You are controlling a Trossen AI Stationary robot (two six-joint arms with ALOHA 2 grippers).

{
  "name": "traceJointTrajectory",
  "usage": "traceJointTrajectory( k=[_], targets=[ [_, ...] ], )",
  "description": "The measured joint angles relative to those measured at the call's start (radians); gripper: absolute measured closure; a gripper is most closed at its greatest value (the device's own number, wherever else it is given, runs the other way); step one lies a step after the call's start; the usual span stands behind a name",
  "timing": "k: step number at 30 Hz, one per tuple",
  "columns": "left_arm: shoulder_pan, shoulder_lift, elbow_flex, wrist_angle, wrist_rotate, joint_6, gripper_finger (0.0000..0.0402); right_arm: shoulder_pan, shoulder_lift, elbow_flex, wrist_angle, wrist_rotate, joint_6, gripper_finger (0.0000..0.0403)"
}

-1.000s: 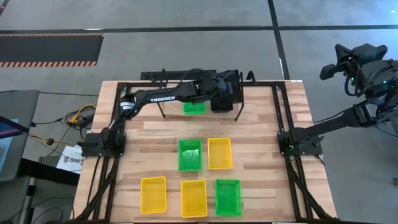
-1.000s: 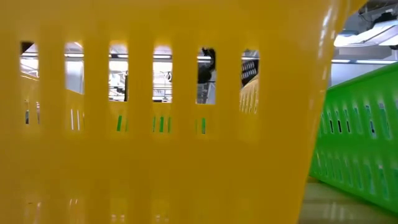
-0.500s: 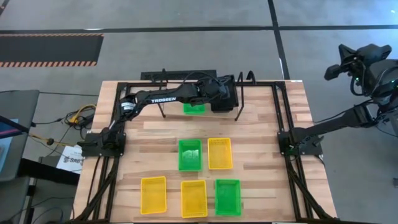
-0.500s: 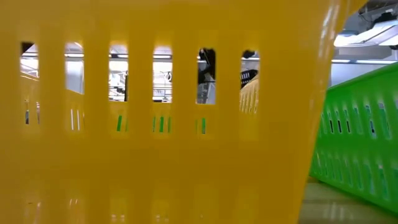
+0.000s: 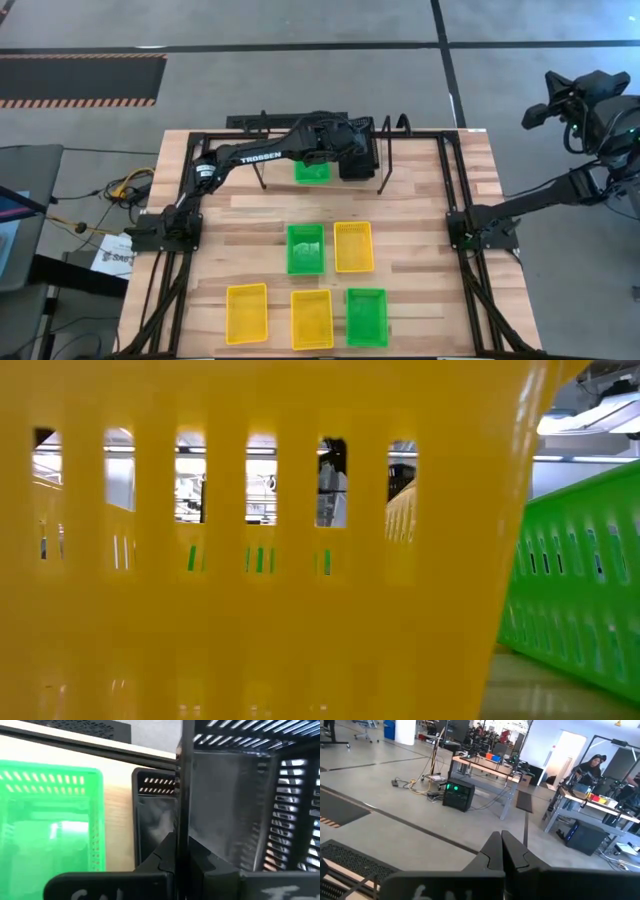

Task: Stack baskets on shelf by color
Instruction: Stack the black basket on top of the other black stacked baskets on the shelf

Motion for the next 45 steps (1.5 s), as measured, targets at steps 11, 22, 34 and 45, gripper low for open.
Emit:
traceJointTrajectory(
  k=[11,22,34,45],
  targets=[
    [0.002,0.023,-0.002,-0.001,0.015,-0.018,0.0402,0.000,0.000,0.000,0.000,0.000,-0.001,0.0403],
    [0.012,0.027,-0.003,-0.027,0.014,-0.025,0.0402,0.000,0.000,0.000,0.000,0.000,-0.004,0.0403],
    [0.021,0.041,-0.011,-0.022,0.038,-0.014,0.0402,0.000,0.000,0.000,0.000,0.000,0.000,0.0403],
    [0.039,0.075,-0.009,-0.001,0.104,0.013,0.0401,0.000,0.000,0.000,0.000,0.000,0.000,0.0403]
  ],
)
